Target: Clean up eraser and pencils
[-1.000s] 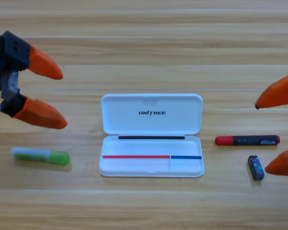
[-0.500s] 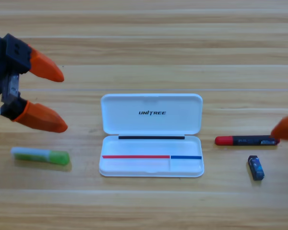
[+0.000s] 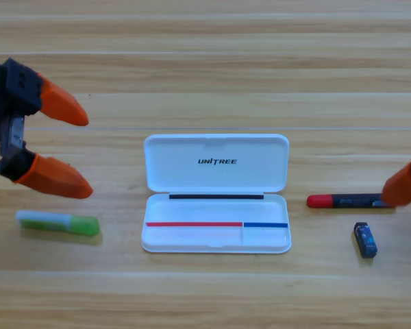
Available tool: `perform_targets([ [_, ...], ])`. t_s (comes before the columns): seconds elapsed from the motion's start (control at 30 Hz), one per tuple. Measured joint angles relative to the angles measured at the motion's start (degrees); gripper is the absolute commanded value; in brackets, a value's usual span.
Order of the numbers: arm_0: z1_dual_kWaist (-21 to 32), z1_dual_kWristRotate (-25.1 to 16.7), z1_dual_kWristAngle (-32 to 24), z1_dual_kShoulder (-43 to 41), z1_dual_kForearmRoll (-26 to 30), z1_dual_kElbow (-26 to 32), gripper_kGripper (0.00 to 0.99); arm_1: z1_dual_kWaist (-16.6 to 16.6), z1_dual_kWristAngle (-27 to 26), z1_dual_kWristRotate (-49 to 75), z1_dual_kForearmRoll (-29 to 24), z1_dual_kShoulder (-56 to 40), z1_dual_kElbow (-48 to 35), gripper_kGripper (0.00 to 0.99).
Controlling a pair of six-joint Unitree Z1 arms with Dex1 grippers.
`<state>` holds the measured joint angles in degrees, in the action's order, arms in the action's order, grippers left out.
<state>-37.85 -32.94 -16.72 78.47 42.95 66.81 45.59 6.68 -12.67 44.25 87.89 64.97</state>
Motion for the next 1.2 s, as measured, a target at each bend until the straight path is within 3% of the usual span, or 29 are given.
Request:
perform_targets([
  [0.27, -0.02, -0.06, 0.81, -0.49, 0.09, -1.88, 0.925, -0.49, -0.58, -4.54, -3.62, 10.72, -0.55, 0.986],
  [0.4, -0.03, -1.93, 0.82, -0.34, 3.69, -0.73, 0.963, -1.82, -2.62, -11.55, -5.54, 14.92, -0.56, 0.969],
  [0.47, -0.04, -3.98, 1.63, 0.22, 7.07, 1.76, 0.965, -2.81, -4.20, -12.46, -6.23, 16.79, -0.59, 0.966],
  [0.6, -0.20, -8.16, 10.96, 1.79, 8.77, 5.06, 0.963, -4.12, -4.24, -13.11, -7.61, 19.61, -0.62, 0.953],
  [0.67, -0.10, -10.91, 13.07, 3.51, 11.05, 6.73, 0.962, -5.01, -4.24, -13.88, -8.60, 20.95, -0.62, 0.942],
  [0.9, 2.65, -19.29, 15.26, 10.62, 13.18, 8.36, 0.969, -6.66, -5.76, -15.15, -10.23, 23.94, -0.63, 0.839],
  [1.2, 5.77, -25.05, 17.27, 16.95, 12.39, 8.17, 0.979, -7.38, -7.46, -17.49, -10.27, 24.00, -0.53, 0.761],
])
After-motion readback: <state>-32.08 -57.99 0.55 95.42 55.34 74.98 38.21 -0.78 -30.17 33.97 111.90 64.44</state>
